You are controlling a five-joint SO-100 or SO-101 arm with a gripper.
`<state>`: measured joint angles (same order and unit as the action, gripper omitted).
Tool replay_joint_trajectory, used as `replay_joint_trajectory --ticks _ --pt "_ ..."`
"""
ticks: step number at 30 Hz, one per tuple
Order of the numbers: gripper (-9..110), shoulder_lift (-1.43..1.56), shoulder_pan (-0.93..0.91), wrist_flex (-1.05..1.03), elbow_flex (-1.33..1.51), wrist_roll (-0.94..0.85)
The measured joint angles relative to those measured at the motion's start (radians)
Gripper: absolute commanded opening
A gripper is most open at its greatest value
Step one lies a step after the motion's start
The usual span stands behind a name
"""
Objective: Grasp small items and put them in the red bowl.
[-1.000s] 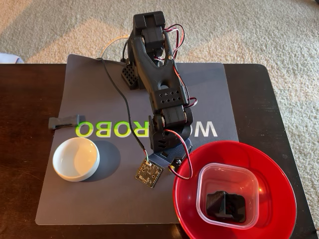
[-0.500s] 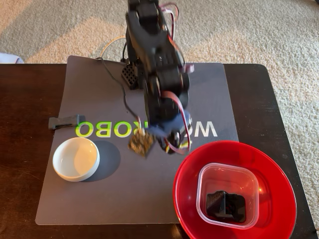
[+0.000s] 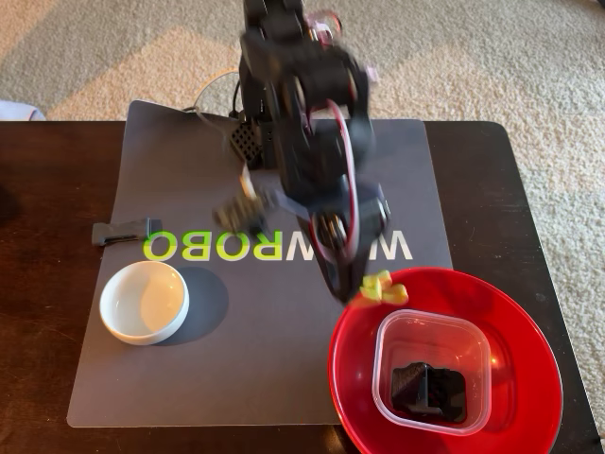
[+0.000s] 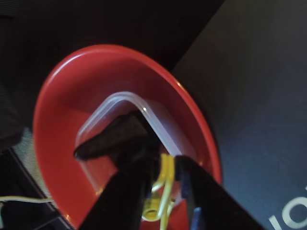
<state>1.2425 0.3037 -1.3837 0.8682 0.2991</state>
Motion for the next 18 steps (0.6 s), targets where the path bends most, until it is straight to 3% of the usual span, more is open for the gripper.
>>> replay_joint_trajectory --ticks 5,14,18 --pt "25 -0.192 0.103 -0.031 -0.123 0.041" --pt "30 -0.146 0.118 -0.146 -0.143 0.032" --pt "30 0.04 -0.009 -0.255 -0.143 -0.006"
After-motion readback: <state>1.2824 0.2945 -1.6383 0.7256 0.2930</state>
